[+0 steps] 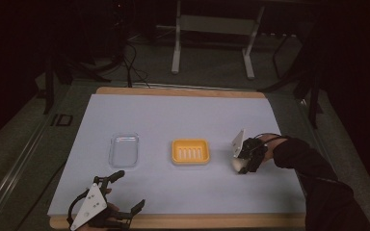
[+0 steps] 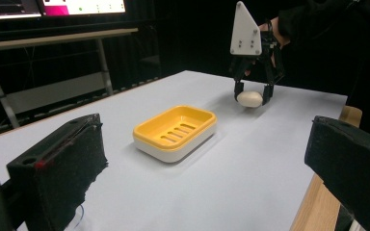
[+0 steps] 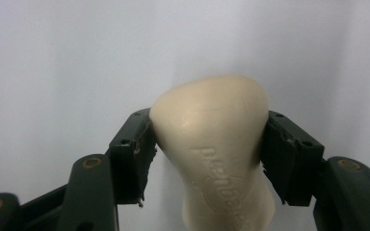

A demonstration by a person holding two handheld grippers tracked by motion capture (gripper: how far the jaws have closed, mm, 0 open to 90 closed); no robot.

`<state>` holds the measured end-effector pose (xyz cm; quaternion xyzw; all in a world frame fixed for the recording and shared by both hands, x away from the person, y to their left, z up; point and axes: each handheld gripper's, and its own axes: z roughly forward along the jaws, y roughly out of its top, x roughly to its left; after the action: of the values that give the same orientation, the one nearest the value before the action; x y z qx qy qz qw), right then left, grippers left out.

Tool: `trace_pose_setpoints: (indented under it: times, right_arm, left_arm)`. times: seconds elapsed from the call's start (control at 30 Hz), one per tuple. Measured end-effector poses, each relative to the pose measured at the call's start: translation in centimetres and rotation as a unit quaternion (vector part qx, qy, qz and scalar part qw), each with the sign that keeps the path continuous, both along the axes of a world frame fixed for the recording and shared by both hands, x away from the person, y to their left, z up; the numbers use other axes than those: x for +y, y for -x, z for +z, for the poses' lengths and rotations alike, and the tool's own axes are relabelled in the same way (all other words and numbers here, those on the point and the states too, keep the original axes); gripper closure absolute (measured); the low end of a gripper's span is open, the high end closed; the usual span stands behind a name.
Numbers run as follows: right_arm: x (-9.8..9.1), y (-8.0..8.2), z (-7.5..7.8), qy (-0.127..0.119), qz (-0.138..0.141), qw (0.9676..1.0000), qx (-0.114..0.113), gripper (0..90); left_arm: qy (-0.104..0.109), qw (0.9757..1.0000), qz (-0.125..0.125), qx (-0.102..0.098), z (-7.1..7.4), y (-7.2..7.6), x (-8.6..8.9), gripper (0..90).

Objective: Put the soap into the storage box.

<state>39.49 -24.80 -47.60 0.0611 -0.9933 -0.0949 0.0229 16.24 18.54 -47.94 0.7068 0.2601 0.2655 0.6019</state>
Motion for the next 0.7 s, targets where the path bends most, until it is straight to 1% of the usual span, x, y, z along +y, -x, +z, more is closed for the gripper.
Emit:
trace_pose_setpoints:
  times: [0.03,0.07,0.1,0.13,0.17,0.2,0.27,0.3,0.33,0.4,0.43,0.47,0.53,0.57,0.63,0.67,0.7]
  right_arm:
    - [-0.2,-0.1,0.0,-0.007,0.000,1.0000,0.001,39.9]
    - [-0.3,-0.1,0.1,-0.013,-0.005,0.9999,-0.001,39.9]
    - [-0.4,-0.2,0.2,-0.016,-0.011,0.9998,0.006,40.0]
    - [-0.4,-0.2,0.4,-0.019,-0.012,0.9997,0.009,39.9]
    - [-0.5,-0.2,0.6,-0.027,-0.017,0.9995,0.008,40.0]
    - [-0.5,-0.2,0.9,-0.029,-0.021,0.9993,0.013,40.0]
    - [-0.5,-0.2,1.5,-0.037,-0.027,0.9989,0.013,40.0]
    - [-0.5,-0.3,1.8,-0.037,-0.031,0.9988,0.013,40.0]
    - [-0.4,-0.3,2.1,-0.037,-0.032,0.9988,0.007,40.0]
    - [-0.3,-0.3,2.6,-0.036,-0.038,0.9985,0.012,40.0]
    - [-0.2,-0.3,3.0,-0.037,-0.040,0.9985,0.008,40.0]
    - [-0.2,-0.4,3.2,-0.039,-0.039,0.9985,0.008,40.0]
    - [0.1,-0.4,3.9,-0.042,-0.046,0.9981,0.006,40.0]
    - [0.2,-0.5,4.2,-0.042,-0.047,0.9980,0.010,40.0]
    - [0.5,-0.5,4.9,-0.043,-0.054,0.9976,0.006,39.9]
    - [0.6,-0.5,5.2,-0.038,-0.056,0.9977,0.008,40.0]
    - [0.7,-0.5,5.5,-0.039,-0.052,0.9979,0.002,39.9]
  left_arm:
    - [0.000,1.0000,0.000,0.000,0.0,0.0,0.0,0.8]
    - [0.000,1.0000,0.000,0.001,0.0,0.0,0.0,0.8]
    - [-0.001,1.0000,0.000,0.001,0.0,0.0,0.0,0.8]
    - [-0.001,1.0000,0.000,0.000,0.0,0.0,0.0,0.8]
    - [-0.002,1.0000,0.000,0.001,0.0,0.0,0.0,0.8]
    - [-0.001,1.0000,0.000,0.001,0.0,0.0,0.0,0.8]
    - [-0.001,1.0000,-0.001,0.000,0.0,0.0,0.0,0.8]
    - [0.000,1.0000,-0.001,0.000,0.0,0.0,0.0,0.8]
    - [0.000,1.0000,-0.002,0.000,0.0,0.0,0.0,0.8]
    - [0.000,1.0000,-0.002,0.001,0.0,0.1,0.0,0.8]
    - [0.000,1.0000,-0.003,0.000,0.0,0.1,0.0,0.8]
    - [0.000,1.0000,-0.003,0.000,0.1,0.1,0.0,0.8]
    - [0.000,1.0000,-0.004,0.000,0.1,0.1,0.0,0.7]
    - [0.000,1.0000,-0.005,0.000,0.1,0.1,-0.1,0.8]
    - [0.000,1.0000,-0.008,0.000,0.1,0.1,-0.1,0.8]
    - [-0.001,0.9999,-0.010,0.000,0.1,0.0,-0.2,0.8]
    - [-0.002,0.9999,-0.012,0.000,0.1,0.0,-0.2,0.8]
